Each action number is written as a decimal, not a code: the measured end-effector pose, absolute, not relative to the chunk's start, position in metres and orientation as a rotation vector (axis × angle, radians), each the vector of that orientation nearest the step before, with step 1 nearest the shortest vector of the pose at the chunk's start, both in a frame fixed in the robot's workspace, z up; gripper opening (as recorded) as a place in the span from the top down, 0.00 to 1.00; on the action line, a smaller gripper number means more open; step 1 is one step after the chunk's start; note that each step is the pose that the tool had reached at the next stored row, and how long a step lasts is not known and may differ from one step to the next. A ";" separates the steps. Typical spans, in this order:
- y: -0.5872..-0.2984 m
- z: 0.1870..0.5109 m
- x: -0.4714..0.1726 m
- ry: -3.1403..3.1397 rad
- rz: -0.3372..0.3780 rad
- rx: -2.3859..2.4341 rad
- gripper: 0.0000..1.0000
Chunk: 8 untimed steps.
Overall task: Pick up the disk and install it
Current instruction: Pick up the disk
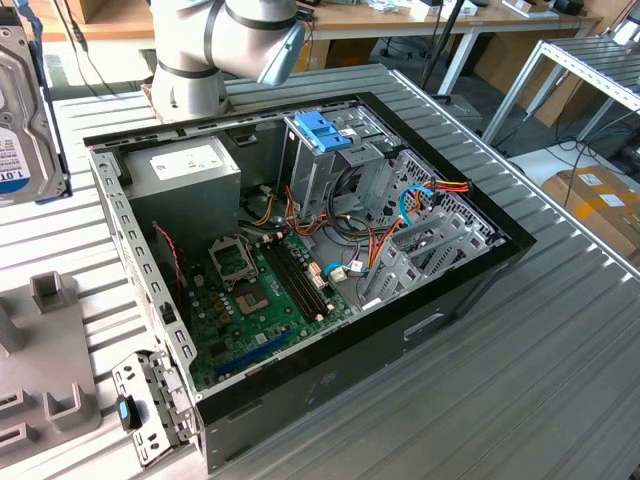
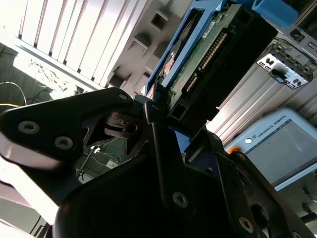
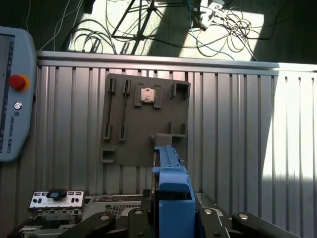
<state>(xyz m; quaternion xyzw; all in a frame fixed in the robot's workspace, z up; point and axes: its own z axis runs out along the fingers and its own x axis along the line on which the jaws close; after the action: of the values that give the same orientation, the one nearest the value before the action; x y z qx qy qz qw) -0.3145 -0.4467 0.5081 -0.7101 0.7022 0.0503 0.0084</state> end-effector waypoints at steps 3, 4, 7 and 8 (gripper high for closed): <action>-0.447 0.508 -0.312 2.194 0.157 -2.219 0.63; -0.447 0.508 -0.311 2.194 0.157 -2.219 0.63; -0.447 0.508 -0.306 2.194 0.157 -2.219 0.63; -0.447 0.508 -0.303 2.194 0.157 -2.219 0.63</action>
<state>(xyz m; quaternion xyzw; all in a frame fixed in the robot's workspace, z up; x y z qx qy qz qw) -0.3034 -0.4468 0.5081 -0.7101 0.7023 0.0503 0.0084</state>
